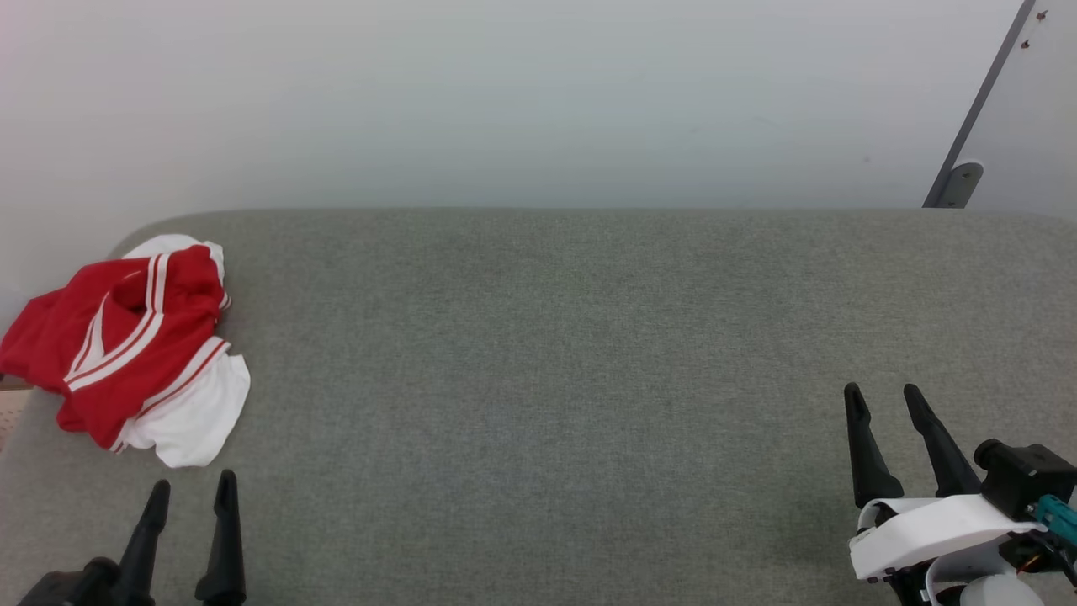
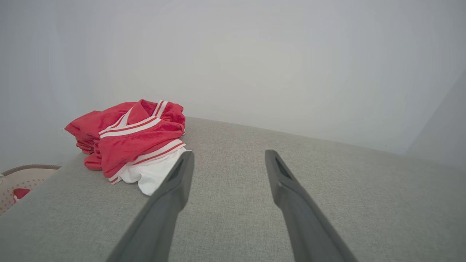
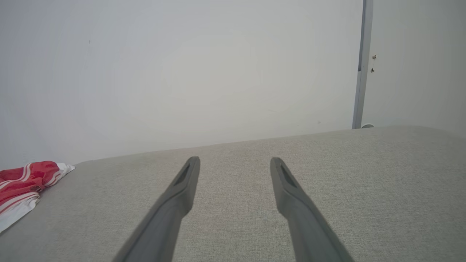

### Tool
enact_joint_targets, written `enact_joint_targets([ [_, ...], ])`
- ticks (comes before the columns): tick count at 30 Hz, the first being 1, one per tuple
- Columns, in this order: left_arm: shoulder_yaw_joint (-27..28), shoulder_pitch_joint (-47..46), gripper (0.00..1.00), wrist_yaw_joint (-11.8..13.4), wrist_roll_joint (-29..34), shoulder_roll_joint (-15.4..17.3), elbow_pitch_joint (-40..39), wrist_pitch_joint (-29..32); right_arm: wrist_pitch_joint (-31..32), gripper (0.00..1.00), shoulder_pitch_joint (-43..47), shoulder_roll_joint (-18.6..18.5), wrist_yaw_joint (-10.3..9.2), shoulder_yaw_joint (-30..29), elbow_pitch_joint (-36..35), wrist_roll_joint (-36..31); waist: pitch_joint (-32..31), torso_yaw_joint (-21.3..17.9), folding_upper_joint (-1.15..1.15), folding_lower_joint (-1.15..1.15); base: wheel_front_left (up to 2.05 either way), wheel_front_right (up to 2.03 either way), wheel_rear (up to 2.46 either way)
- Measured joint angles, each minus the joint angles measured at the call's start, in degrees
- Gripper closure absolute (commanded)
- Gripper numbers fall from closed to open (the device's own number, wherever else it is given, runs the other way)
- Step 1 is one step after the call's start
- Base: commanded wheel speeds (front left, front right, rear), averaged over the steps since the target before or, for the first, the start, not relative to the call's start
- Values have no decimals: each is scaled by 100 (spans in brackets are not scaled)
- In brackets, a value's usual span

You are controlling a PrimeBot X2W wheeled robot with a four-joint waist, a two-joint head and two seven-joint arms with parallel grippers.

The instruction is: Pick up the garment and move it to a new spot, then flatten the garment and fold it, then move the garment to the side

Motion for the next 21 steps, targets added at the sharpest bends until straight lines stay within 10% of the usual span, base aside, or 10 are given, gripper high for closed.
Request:
enact_joint_targets([
  [21, -114, 26, 0, -7, 555, 227, -33, -200, -185, 0, -83, -24, 0, 70, -56, -759, -13, -42, 0, 0, 0, 0, 0],
])
